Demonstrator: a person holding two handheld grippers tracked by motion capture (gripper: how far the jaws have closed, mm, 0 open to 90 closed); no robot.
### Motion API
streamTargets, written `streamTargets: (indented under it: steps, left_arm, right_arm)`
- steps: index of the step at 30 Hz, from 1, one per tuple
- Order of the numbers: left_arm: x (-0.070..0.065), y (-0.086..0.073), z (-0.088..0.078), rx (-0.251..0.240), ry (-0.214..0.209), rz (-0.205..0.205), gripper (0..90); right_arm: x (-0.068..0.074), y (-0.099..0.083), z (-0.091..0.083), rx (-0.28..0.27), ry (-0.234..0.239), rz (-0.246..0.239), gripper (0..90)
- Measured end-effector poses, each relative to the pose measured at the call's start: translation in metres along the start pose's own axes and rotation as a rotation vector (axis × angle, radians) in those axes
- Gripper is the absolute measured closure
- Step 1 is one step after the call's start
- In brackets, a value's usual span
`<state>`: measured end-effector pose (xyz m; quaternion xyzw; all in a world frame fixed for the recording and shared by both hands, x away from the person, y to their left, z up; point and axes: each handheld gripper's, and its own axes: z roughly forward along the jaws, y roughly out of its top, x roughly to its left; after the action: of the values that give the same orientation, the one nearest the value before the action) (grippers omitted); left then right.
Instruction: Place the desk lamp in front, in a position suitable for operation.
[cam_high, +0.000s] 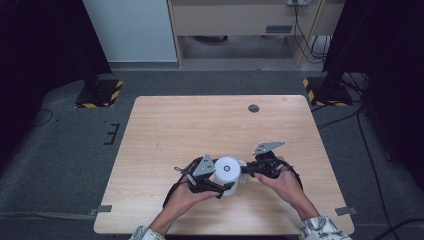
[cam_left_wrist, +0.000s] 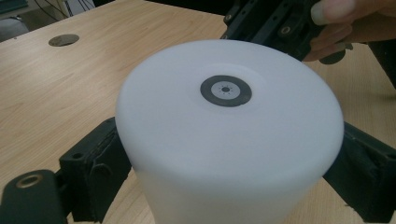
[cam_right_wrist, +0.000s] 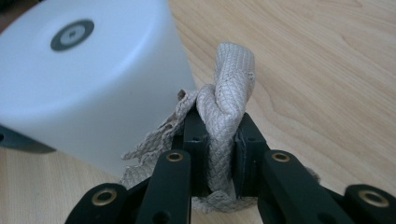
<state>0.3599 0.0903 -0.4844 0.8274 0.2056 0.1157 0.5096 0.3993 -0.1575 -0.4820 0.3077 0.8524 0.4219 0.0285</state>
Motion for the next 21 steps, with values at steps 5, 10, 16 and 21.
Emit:
streamTargets:
  steps: [5, 10, 16, 21]
  left_arm:
    - [0.0, 0.0, 0.0, 0.0, -0.002, -0.001, 7.9]
    - [0.0, -0.001, 0.0, -0.002, 0.0, -0.006, 7.9]
    - [0.0, -0.001, 0.0, -0.006, 0.004, -0.011, 7.9]
    - [0.0, -0.002, 0.001, -0.008, 0.001, -0.011, 7.9]
  right_arm:
    - [0.006, -0.016, -0.003, 0.003, 0.007, -0.005, 78.6]
    - [0.019, -0.023, -0.013, -0.023, 0.011, -0.025, 78.5]
    - [0.035, -0.015, -0.035, -0.101, -0.001, -0.061, 78.5]
    - [0.034, -0.008, -0.036, -0.095, -0.022, -0.072, 78.5]
